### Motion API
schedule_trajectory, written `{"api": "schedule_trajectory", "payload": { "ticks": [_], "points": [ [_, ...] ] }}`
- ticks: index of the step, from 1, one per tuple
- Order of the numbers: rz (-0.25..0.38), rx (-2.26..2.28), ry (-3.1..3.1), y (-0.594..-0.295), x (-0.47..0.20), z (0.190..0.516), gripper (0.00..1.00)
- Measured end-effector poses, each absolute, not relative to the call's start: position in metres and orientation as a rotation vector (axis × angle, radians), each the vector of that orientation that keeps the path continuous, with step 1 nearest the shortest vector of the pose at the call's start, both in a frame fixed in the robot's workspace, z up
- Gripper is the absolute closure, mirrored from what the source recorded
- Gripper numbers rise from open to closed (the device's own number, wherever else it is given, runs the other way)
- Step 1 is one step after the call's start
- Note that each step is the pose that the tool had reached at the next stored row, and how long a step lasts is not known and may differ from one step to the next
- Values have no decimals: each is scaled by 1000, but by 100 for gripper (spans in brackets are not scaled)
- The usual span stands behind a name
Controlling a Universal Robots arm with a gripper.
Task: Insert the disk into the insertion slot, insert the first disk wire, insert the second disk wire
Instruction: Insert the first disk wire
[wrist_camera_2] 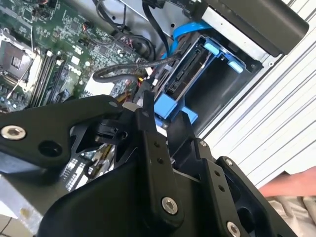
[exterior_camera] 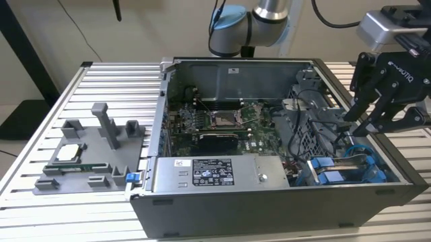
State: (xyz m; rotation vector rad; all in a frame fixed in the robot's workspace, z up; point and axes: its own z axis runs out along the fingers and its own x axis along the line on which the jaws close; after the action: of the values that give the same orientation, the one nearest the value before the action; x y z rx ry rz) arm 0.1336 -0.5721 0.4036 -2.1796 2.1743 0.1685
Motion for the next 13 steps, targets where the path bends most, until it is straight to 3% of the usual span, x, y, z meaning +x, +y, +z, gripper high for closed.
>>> {"api": "schedule_trajectory", "payload": {
  "ticks": [8, 13],
  "points": [
    [73, -2144, 2128, -567, 120, 401, 0],
    [45, -2133, 2114, -565, 115, 400, 0]
  ]
}}
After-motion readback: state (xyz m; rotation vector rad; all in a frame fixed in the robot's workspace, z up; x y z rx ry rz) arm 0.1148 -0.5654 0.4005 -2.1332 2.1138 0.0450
